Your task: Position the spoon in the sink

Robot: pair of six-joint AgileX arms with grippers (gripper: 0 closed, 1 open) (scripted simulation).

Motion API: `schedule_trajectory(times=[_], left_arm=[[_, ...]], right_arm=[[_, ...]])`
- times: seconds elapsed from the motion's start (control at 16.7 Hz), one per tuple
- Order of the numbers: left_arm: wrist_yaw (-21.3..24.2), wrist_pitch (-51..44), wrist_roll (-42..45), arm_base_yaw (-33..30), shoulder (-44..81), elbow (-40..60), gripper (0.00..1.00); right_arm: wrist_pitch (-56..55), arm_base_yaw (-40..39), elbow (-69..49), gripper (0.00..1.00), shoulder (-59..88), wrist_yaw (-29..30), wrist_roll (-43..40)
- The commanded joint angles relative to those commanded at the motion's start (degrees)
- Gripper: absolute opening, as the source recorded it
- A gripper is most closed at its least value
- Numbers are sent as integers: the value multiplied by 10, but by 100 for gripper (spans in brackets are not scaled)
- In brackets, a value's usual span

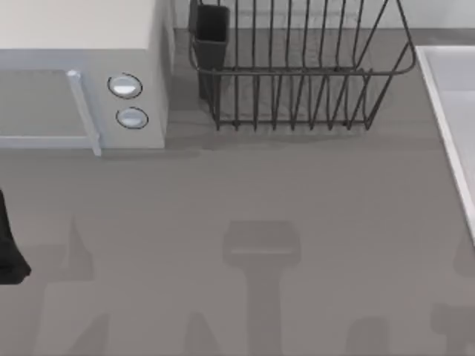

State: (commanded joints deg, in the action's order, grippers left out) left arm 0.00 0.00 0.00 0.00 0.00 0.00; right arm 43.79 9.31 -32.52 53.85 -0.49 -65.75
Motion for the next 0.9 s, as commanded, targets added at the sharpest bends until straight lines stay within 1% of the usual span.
schedule_trajectory(times=[0.24,0.42,0.6,0.9], left_arm=[[0,0,0,0,0,0,100],[0,0,0,0,0,0,100],[0,0,0,0,0,0,100],[0,0,0,0,0,0,100]], right_arm=[[108,24,-85,100,132,1,-161],[159,36,-131,100,197,1,-243],[178,41,-149,100,220,2,-274],[175,38,-147,100,219,2,-273]])
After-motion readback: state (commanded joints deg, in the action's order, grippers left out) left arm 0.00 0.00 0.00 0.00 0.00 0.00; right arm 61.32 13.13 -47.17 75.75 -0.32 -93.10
